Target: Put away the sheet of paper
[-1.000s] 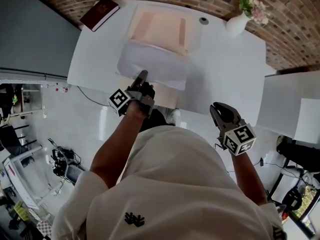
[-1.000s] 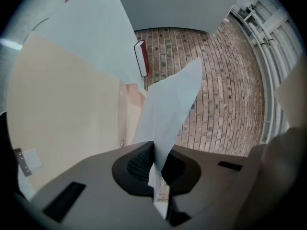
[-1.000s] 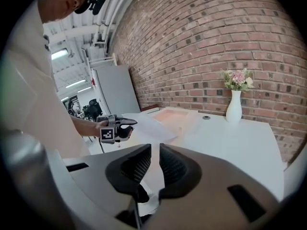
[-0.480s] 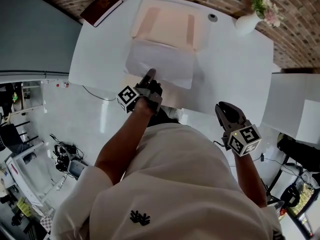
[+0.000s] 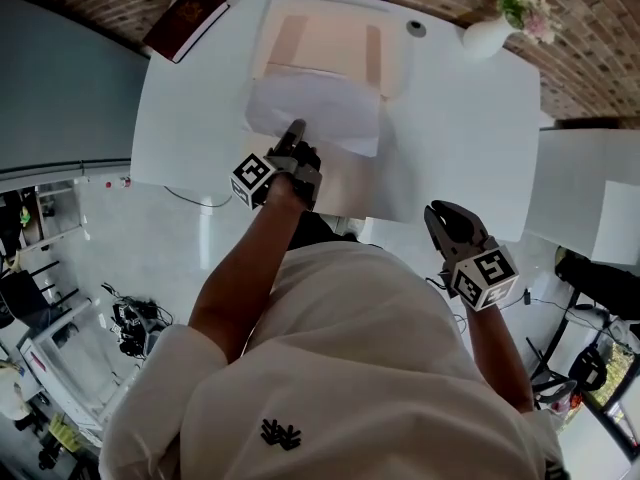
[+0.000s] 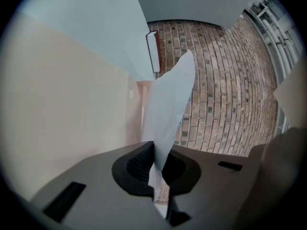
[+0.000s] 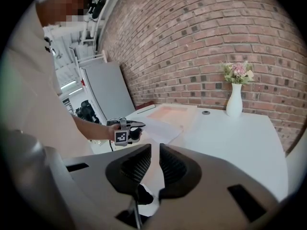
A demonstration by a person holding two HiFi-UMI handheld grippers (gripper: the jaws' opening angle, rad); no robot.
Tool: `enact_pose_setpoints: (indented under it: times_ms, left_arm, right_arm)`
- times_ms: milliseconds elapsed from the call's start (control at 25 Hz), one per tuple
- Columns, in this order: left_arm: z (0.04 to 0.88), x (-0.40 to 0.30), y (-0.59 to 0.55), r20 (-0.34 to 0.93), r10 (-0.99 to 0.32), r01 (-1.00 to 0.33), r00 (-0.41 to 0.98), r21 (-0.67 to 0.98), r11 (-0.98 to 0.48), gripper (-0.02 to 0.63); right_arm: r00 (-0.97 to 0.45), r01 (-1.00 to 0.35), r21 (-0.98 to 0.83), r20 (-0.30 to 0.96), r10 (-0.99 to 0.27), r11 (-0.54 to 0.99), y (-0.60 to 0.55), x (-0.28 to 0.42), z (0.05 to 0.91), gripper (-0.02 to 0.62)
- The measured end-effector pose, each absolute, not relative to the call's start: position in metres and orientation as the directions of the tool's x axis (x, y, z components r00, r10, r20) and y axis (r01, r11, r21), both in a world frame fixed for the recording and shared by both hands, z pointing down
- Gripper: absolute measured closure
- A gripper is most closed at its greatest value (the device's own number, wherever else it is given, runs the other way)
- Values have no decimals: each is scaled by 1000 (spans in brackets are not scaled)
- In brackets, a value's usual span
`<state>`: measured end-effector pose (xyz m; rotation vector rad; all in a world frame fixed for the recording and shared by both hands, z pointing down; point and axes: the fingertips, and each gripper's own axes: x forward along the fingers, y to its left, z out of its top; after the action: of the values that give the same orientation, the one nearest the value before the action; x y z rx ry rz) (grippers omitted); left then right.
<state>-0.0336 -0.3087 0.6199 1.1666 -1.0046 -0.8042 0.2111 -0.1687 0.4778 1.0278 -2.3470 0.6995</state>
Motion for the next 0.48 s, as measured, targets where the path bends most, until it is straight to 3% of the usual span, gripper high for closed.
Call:
enact_pose_setpoints:
  times_ms: [480]
  left_arm:
    - [640,-23,-366,232,-889,8,394,967,256,583]
  right_arm:
    - [-534,-827,-247,628,-566,505,-175,208,476,518]
